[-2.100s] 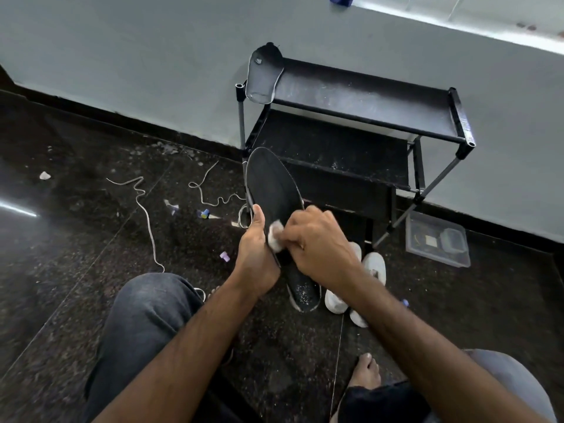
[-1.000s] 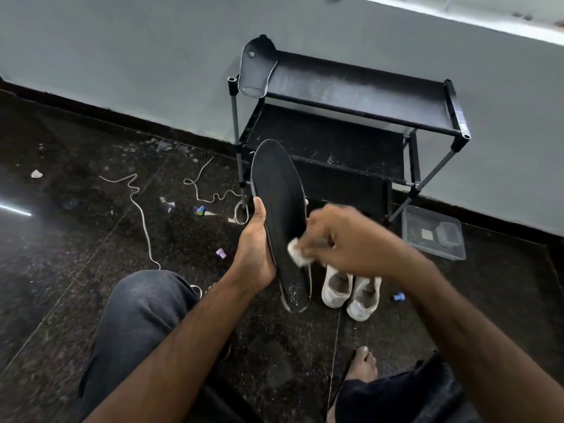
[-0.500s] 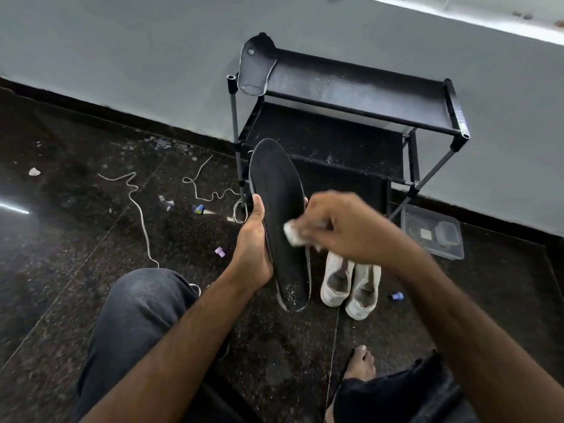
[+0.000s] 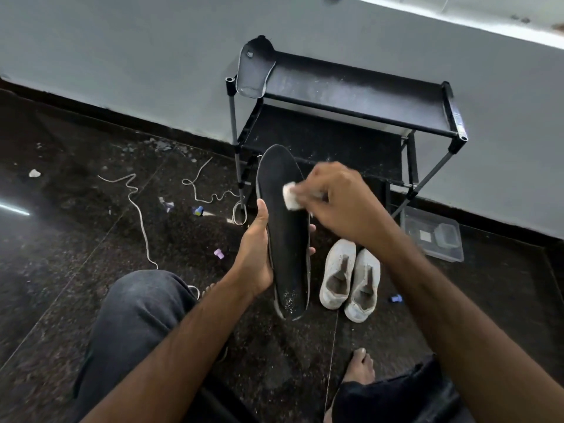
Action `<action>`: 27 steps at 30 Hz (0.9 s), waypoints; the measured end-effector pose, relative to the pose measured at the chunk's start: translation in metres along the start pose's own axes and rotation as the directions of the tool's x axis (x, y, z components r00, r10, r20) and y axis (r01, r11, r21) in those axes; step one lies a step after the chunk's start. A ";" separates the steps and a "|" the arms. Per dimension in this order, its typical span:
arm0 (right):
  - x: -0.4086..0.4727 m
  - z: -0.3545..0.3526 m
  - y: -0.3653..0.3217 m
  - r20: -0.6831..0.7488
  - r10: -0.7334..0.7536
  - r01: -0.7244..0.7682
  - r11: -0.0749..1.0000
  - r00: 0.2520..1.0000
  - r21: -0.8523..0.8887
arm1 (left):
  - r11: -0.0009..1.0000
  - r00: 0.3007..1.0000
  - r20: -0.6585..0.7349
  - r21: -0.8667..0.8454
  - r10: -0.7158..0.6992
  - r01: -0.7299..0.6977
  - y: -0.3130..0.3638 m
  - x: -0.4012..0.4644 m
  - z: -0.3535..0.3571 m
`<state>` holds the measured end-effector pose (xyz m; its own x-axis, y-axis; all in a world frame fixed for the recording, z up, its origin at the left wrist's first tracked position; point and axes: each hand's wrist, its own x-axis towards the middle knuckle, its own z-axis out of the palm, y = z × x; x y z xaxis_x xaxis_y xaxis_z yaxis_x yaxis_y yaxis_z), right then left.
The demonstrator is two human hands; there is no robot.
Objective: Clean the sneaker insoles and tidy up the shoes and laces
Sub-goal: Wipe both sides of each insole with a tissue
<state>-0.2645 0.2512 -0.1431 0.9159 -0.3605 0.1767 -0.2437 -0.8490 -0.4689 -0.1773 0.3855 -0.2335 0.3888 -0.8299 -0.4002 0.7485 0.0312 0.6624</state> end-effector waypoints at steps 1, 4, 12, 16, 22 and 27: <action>0.010 0.006 0.001 -0.111 0.025 -0.034 0.996 0.994 -0.080 | 1.000 1.000 -0.002 0.009 0.000 0.001 0.000 -0.002 0.002; 0.022 0.036 -0.002 -0.160 0.030 -0.065 0.974 0.987 -0.218 | 0.999 1.000 -0.007 -0.035 -0.010 0.009 0.002 -0.004 0.001; -0.006 -0.011 -0.006 0.368 -0.021 -0.049 0.982 0.929 0.180 | 0.999 0.999 -0.005 0.005 -0.045 0.045 0.006 0.003 -0.005; 0.018 0.010 0.000 -0.143 0.077 -0.082 0.996 0.987 -0.028 | 0.997 0.998 -0.009 0.047 -0.055 0.055 0.001 0.001 0.000; -0.029 0.040 -0.019 0.395 -0.132 0.207 0.966 0.909 -0.152 | 0.999 0.999 -0.015 -0.026 -0.037 0.037 0.006 0.001 -0.009; -0.031 0.004 0.002 0.149 -0.007 -0.014 0.990 0.989 0.142 | 0.999 0.999 0.030 0.032 -0.033 0.032 0.002 0.007 -0.003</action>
<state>-0.2926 0.2622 -0.1526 0.9548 -0.2931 0.0495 -0.2090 -0.7803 -0.5895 -0.1714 0.3814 -0.2367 0.3475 -0.8470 -0.4022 0.7428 -0.0131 0.6694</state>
